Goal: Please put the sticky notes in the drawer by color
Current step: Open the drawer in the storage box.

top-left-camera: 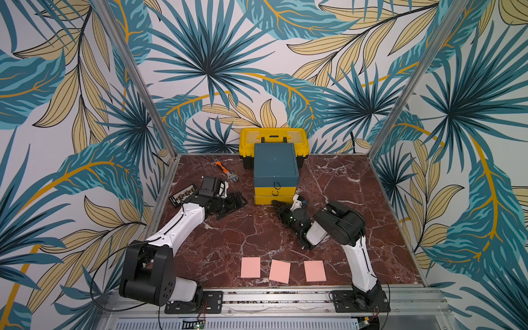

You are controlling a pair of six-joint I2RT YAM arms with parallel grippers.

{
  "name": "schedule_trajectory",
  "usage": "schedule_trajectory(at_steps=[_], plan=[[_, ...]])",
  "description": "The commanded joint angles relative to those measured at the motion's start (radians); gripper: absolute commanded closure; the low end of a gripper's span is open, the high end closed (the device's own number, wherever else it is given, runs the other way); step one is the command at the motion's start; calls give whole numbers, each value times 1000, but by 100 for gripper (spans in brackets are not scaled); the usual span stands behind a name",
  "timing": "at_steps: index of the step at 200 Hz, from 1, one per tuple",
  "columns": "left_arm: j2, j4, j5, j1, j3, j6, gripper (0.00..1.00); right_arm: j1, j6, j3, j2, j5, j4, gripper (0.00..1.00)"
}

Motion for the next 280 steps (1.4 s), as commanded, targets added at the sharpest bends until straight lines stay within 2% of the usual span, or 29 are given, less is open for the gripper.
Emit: schedule_trajectory(at_steps=[1,100,191,262,280], plan=[[-7,-5,-8,6,6,16,12,3,-18,-47,4,3,-86,88],[-27,-13,-12,6,-1,10,12,58,30,-90,-9,25,-39,89],[-42,-25,-14,6,-11,7,12,118,69,-233,-57,76,-12,89],[-52,-36,-18,5,-14,10,12,154,96,-259,-73,90,-12,89],[-57,-37,-23,6,-17,11,12,195,101,-266,-82,105,-12,89]])
